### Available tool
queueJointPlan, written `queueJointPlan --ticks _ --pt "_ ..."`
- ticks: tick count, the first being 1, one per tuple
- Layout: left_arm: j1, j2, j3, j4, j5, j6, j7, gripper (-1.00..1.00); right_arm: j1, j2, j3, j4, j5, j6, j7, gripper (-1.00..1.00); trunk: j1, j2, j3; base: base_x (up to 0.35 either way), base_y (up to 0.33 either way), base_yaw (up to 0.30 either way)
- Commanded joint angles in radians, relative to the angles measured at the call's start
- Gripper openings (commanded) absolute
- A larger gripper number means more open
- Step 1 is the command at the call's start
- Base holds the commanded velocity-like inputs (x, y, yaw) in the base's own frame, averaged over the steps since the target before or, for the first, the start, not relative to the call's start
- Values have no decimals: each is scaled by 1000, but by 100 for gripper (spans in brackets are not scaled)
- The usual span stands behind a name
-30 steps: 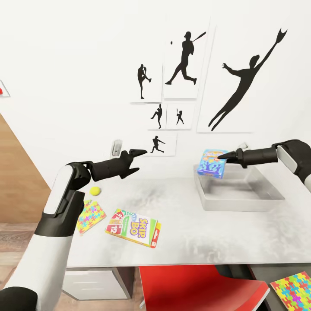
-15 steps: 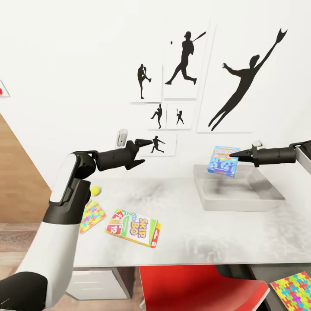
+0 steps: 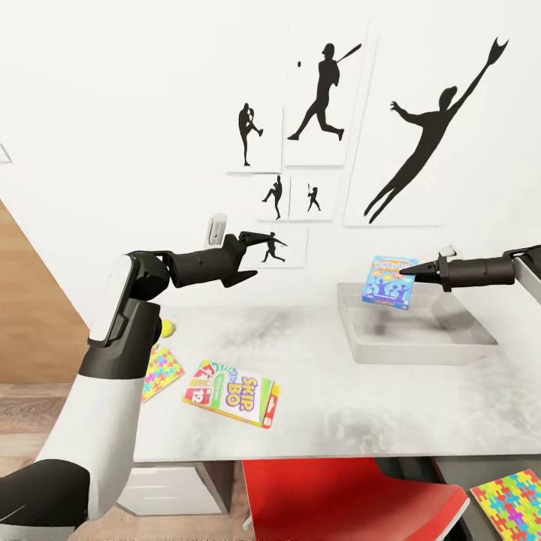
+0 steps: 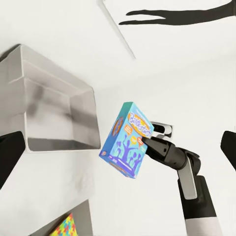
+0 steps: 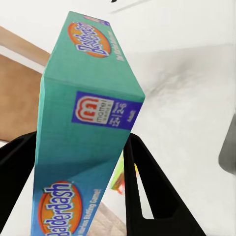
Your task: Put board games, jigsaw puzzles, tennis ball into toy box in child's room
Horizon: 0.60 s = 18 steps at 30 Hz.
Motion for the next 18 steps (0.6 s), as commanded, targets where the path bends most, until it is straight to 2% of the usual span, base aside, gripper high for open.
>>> queueJointPlan --ticks 1,6,13,18 --pt "-7 -2 1 0 11 1 13 100 -2 -1 5 0 -2 7 2 -100 1 -2 -4 0 0 0" --pt "-36 -16 0 11 16 0 28 100 -4 1 2 26 5 8 -30 -100 1 -2 -12 0 0 0" --pt "-55 -37 -1 19 19 0 58 100 -8 21 -7 84 1 14 -246 -100 1 -2 -23 0 0 0" --pt "-61 -41 -1 20 19 0 62 100 -26 25 -9 92 -1 15 -294 -100 1 -2 -31 0 0 0"
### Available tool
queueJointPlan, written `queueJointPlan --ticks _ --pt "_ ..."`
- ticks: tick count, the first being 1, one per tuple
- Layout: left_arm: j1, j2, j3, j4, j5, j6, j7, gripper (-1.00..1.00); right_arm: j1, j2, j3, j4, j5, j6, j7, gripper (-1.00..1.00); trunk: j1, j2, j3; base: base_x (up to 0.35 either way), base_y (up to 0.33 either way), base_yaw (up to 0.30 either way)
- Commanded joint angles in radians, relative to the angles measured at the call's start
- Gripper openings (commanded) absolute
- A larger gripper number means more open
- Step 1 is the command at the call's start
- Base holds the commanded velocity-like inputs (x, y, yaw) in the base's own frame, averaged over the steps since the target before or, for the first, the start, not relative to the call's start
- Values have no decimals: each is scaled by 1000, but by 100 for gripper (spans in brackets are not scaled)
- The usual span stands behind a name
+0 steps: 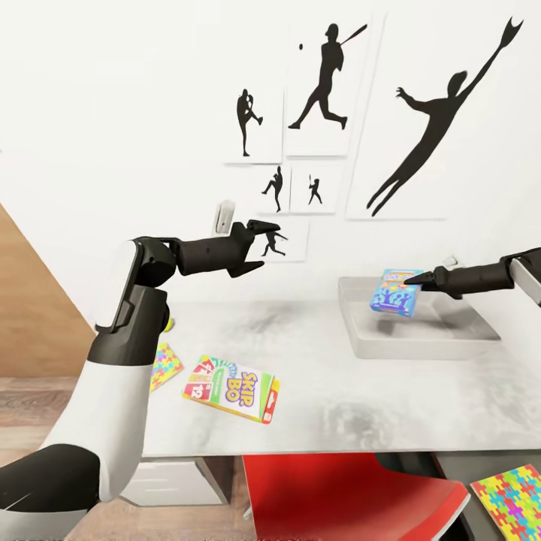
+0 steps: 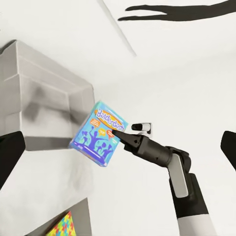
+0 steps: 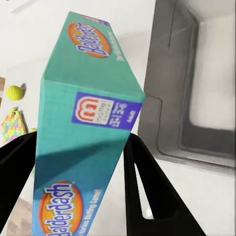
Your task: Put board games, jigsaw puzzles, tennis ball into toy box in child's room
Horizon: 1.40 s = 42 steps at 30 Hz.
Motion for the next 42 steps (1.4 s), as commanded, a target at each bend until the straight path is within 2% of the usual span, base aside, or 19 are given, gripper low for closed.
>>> queueJointPlan --ticks 1,8,16,42 --pt "-6 -2 1 1 9 1 11 100 -5 -1 5 0 -2 3 -1 -100 1 -2 -4 0 0 0" --pt "-37 -8 -1 20 9 1 40 100 -18 1 4 3 -2 3 -16 -100 1 -2 -15 0 0 0" --pt "-46 -11 -1 27 9 1 51 100 -19 1 2 0 -2 -2 -15 -100 1 -2 -26 0 0 0" --pt "-64 -13 -1 54 9 1 55 100 -17 2 1 -16 -2 -7 -10 -100 1 -2 -35 0 0 -25"
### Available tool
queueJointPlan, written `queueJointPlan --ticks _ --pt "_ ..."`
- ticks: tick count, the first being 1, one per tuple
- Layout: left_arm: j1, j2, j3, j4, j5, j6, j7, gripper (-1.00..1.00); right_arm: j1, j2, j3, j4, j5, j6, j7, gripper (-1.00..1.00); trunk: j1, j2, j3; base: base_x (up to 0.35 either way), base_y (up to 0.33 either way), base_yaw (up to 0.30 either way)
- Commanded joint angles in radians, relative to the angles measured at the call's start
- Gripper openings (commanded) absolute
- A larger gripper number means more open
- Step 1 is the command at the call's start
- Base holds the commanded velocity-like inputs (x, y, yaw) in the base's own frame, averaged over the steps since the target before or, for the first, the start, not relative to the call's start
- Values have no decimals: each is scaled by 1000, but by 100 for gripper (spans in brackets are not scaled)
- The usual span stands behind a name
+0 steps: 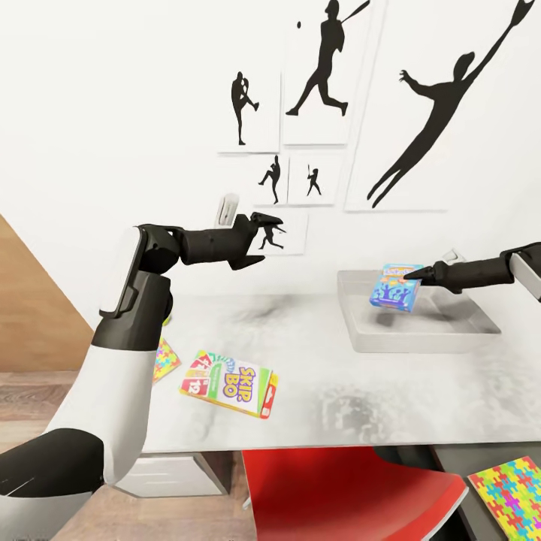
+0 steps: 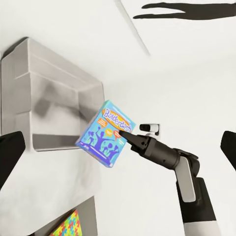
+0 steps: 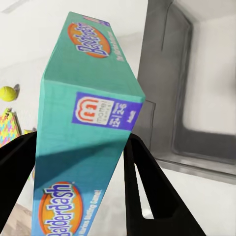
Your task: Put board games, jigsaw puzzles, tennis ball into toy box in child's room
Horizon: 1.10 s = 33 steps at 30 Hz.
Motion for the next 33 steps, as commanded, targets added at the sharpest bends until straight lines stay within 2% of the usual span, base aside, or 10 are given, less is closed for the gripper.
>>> queueJointPlan --ticks 1,7,10,11,12,14,15,22,26,33 --pt "-7 -1 1 2 9 1 10 100 -2 -1 5 -1 -2 3 3 -100 1 -2 -3 0 0 -2" --pt "-22 -2 1 8 9 1 10 100 -4 0 -6 -3 -15 7 1 -100 1 -2 -12 0 0 -1" --pt "-28 -3 0 10 9 1 10 100 -5 2 -40 1 -25 9 -3 -100 1 -2 -16 0 0 0" --pt "-30 -3 0 11 9 1 10 100 -5 3 -57 2 -27 10 -4 -100 1 -2 -18 0 0 0" --pt "-34 -3 0 14 9 1 10 100 -5 4 -117 6 -30 12 -20 -100 1 -2 -19 0 0 0" --pt "-38 -3 0 19 9 1 10 100 -5 5 -161 8 -32 13 -52 -100 1 -2 -23 0 0 0" --pt "-38 -3 0 19 9 1 10 100 -5 5 -161 8 -32 13 -52 -100 1 -2 -24 0 0 0" --pt "-52 -4 -1 35 9 1 10 100 -4 6 -292 8 -35 15 -188 -100 1 -2 -36 0 0 0" --pt "-54 -4 -1 42 9 1 10 100 -2 6 -318 7 -35 15 -213 -100 1 -2 -42 0 0 0" --pt "-56 -4 -1 53 8 1 10 100 1 6 -337 6 -36 15 -231 -100 1 -2 -53 0 0 0"
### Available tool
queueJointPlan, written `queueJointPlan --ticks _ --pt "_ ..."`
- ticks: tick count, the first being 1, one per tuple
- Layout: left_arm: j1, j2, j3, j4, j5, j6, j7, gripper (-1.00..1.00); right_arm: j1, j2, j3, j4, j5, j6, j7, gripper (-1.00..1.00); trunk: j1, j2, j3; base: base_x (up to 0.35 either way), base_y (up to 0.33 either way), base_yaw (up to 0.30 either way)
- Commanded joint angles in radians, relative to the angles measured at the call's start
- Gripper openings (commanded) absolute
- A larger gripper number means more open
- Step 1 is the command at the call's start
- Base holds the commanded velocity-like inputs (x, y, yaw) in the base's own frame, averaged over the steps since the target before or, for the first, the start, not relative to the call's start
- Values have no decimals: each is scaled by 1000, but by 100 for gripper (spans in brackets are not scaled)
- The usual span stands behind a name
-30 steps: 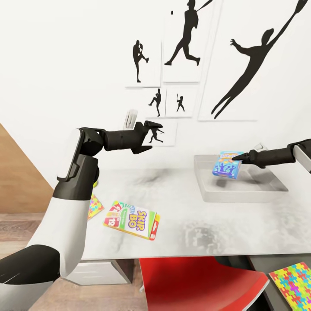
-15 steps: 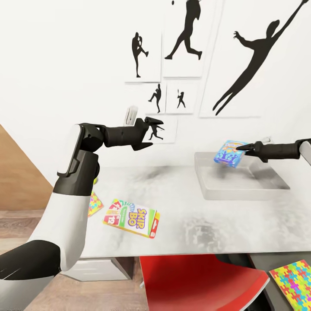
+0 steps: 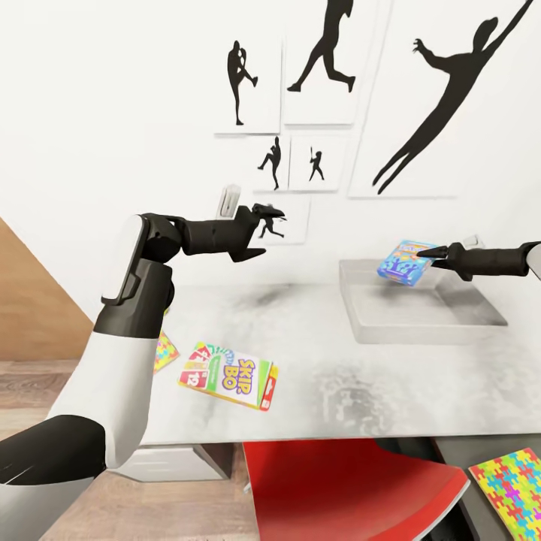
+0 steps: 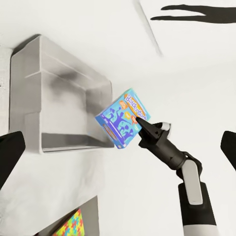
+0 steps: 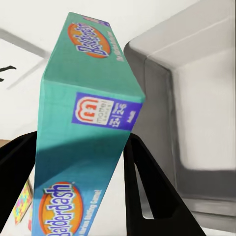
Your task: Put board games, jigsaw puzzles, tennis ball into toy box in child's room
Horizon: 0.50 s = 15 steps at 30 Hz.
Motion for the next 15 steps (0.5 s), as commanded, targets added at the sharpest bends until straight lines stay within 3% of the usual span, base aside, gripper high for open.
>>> queueJointPlan --ticks 1,15 --pt "-1 -1 1 1 9 1 10 100 -1 -1 2 0 0 2 4 -100 1 -2 -4 0 0 0" --pt "-3 -1 1 12 9 1 10 100 5 0 -8 1 0 2 -25 -100 1 -2 -26 0 0 0"
